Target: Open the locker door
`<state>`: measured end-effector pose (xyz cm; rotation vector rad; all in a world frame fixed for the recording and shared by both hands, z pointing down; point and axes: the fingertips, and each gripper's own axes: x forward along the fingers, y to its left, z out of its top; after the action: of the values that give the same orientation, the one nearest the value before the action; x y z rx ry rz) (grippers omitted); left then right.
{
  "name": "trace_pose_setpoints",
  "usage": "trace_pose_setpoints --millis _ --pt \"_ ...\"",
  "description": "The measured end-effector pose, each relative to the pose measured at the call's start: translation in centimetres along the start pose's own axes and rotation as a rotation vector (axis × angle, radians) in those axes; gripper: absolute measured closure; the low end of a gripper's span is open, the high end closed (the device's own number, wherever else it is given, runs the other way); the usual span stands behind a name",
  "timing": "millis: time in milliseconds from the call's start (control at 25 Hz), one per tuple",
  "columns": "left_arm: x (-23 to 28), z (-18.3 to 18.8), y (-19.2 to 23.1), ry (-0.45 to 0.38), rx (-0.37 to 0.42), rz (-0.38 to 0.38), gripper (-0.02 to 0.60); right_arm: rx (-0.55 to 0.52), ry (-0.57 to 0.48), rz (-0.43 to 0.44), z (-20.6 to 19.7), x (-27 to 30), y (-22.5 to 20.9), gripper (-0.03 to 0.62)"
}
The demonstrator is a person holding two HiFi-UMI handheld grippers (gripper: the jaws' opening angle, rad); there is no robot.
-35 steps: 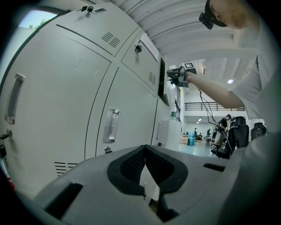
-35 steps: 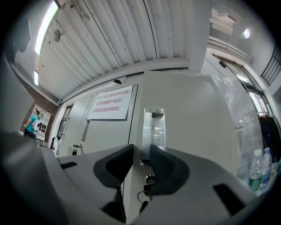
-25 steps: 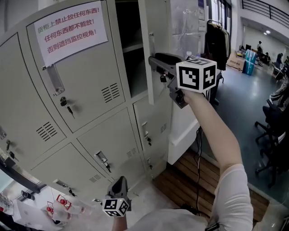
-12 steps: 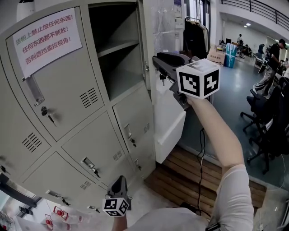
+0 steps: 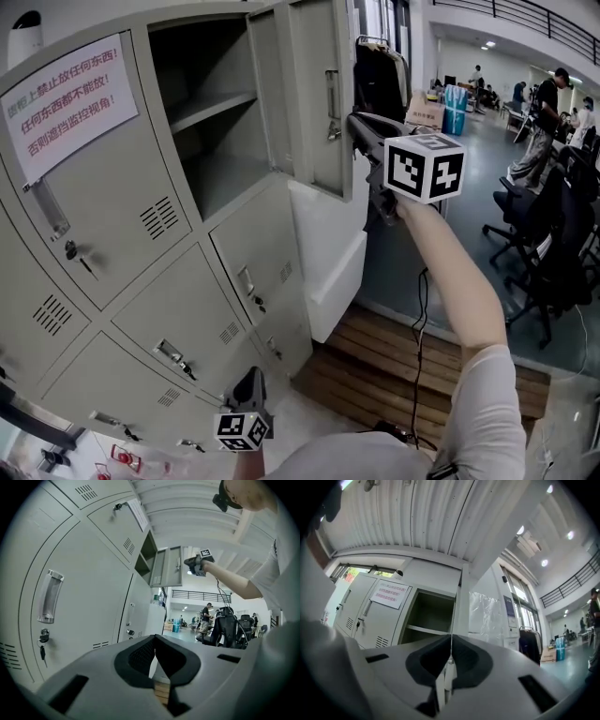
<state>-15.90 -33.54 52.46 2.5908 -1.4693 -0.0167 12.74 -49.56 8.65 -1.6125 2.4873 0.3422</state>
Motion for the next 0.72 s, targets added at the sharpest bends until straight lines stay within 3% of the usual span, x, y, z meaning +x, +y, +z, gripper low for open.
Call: trace_pose_setpoints --millis 320,720 --pt "-0.3 -0.1 -0.3 0.003 0.001 0.011 0.580 0.016 0.013 0.043 -2.6 -0.9 1.6 0.579" --pt "-2.1 -0.2 1.2 0.008 0.001 0.076 0.578 0.012 0.032 0.091 -13.3 -3.3 7.3 0.579"
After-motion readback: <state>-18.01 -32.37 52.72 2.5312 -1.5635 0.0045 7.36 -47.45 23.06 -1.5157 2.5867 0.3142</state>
